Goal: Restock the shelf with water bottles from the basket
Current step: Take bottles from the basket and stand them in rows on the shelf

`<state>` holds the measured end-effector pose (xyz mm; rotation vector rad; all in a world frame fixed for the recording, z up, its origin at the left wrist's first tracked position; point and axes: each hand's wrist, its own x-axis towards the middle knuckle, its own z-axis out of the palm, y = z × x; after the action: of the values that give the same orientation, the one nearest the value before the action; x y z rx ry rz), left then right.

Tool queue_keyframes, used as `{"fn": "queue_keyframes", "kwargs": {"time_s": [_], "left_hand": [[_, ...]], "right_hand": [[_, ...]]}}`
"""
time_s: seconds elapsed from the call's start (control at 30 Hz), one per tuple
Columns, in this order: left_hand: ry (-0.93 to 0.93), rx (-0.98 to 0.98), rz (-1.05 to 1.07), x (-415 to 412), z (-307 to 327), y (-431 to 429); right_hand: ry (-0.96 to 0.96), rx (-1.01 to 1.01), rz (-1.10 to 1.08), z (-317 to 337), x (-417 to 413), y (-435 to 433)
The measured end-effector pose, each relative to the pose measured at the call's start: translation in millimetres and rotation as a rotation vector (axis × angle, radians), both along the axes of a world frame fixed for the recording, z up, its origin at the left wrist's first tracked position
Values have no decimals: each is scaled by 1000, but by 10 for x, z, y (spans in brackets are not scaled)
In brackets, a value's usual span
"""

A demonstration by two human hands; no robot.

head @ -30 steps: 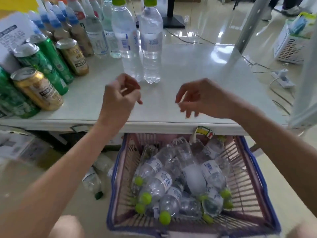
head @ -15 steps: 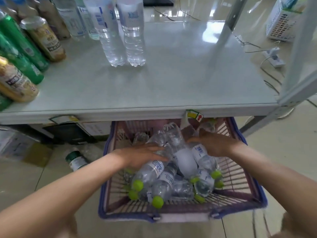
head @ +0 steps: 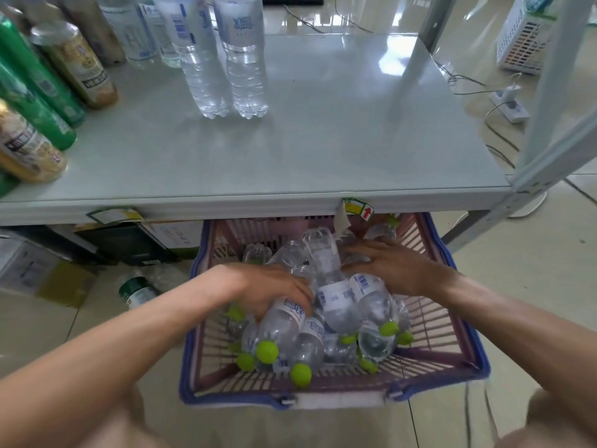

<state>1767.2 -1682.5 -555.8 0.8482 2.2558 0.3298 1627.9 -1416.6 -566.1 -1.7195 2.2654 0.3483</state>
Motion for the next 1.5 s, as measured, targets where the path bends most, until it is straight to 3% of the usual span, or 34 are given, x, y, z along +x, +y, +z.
{"fn": "queue_keyframes", "kwargs": {"time_s": [0.2,0.37,0.53,0.67,0.9,1.0,1.07,1.3,1.5], "left_hand": [[-77,156,405,49,459,-120],[-108,340,593,145,761,-313],[-55,575,828,258,1142,-457],[-8,768,994,319,1297,-654],[2,762,958,182,1446,-597],[45,795,937,11,1566,-492],[107,842,919,-106,1685,-427],[426,1017,1030,-515,2170,-342],[579,1055,1340,-821,2145,-196]], "right_hand": [[-131,2,137,-68,62,15],[-207,-66,-53,48,222,39],[-415,-431,-223,375,365,-54],[-522,-846,-275,931,473,-154],[-466,-1255,-471,1820,419,-404],[-541,-1392,-598,2017,238,-586],[-446,-1496,-685,2036,71,-660],[-198,-1400,-906,1943,-323,-855],[-205,-1361,-979,1852,-396,-1061]]}}
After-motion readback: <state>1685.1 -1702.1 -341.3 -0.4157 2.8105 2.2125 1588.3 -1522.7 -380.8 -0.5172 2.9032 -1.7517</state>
